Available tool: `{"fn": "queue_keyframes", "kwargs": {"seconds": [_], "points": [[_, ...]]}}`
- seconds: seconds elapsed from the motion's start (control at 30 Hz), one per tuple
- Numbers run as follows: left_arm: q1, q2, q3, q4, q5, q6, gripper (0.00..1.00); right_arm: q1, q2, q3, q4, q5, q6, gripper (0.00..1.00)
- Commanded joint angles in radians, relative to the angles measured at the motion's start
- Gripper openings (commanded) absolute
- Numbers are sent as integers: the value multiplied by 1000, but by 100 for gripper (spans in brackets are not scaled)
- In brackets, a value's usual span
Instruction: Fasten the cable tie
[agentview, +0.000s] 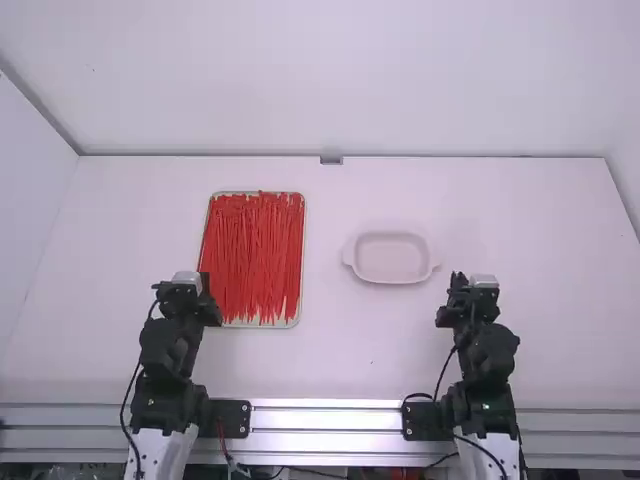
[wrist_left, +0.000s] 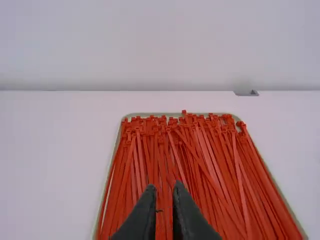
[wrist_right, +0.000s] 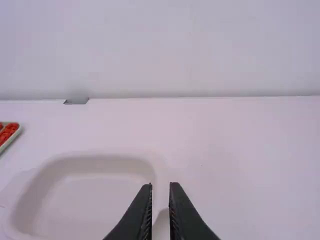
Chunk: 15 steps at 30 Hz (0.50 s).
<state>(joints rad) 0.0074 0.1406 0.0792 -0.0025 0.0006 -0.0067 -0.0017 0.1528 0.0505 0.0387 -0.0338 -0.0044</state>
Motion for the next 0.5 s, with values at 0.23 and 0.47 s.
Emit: {"fn": "queue_keyframes", "kwargs": {"seconds": [0.23, 0.47], "points": [[0, 237, 185, -12, -11, -46, 26, 45, 215, 155, 48, -71, 1, 26], [0, 414, 308, -44, 31, -42, 38, 93, 388, 247, 73, -96, -10, 38]]}}
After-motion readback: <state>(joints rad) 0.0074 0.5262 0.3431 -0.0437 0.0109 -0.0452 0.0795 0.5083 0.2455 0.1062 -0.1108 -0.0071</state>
